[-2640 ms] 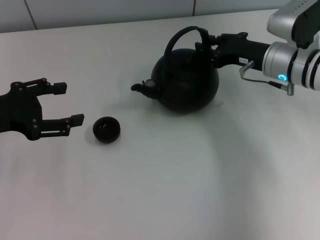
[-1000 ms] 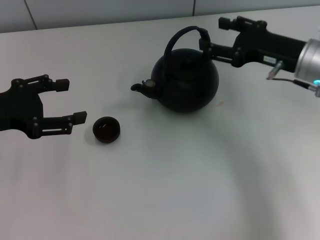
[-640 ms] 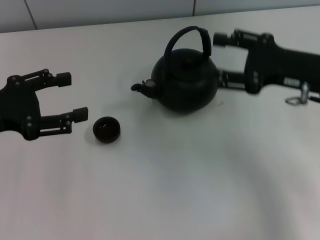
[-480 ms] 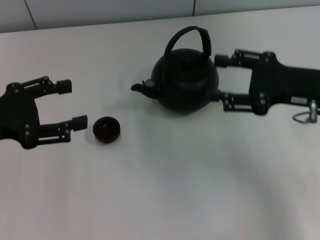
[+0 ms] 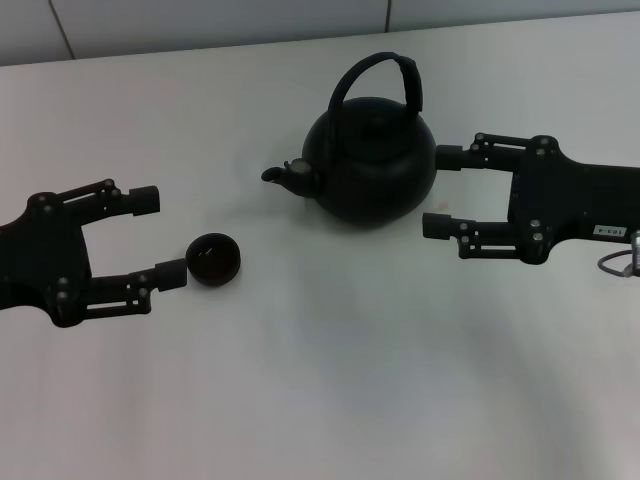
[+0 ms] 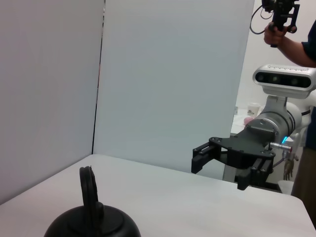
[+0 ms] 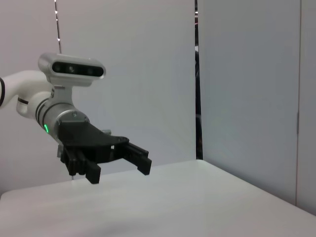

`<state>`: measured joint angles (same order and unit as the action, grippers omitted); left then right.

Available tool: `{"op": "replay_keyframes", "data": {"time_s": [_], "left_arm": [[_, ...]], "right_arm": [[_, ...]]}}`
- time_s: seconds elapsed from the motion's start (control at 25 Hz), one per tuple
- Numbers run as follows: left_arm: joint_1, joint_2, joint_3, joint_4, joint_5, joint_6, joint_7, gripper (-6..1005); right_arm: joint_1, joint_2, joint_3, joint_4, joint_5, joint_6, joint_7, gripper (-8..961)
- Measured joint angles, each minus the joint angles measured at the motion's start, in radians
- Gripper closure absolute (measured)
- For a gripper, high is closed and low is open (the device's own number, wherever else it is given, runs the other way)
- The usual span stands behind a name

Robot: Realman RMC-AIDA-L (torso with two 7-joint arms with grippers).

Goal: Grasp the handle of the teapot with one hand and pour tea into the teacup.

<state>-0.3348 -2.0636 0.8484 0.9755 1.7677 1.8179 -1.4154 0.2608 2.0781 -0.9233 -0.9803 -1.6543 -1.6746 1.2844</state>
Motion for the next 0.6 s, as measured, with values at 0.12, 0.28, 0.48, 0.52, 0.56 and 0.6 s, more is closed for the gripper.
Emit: {"op": "replay_keyframes", "data": {"time_s": [0.12,0.28,0.48,0.52,0.56,0.6], "left_arm": [[0.005,-0.001,0.003,-0.002,-0.008,0.001,0.008,151],[0.011,-0.003,0.000,-0.019,-0.015,0.001,0.073,151],[0.012,-0.001,-0.001,-0.025,-0.048,0.001,0.081,152],[0.011,-0.001,-0.001,-0.025,-0.050,0.002,0.081,152],[0.011,-0.001,-0.001,-0.025,-0.052,0.002,0.081,152],[0.011,-0.001,-0.001,-0.025,-0.054,0.001,0.080,152]], "right_arm": [[0.003,0.000,-0.004,0.000,-0.004,0.003,0.000,202],[0.007,0.001,-0.009,-0.002,-0.005,0.003,-0.002,202],[0.011,0.004,-0.010,0.038,0.003,0.017,-0.077,202],[0.014,0.004,-0.010,0.039,0.004,0.017,-0.077,202],[0.016,0.004,-0.011,0.038,0.004,0.017,-0.076,202],[0.019,0.004,-0.012,0.037,0.004,0.017,-0.073,202]]}}
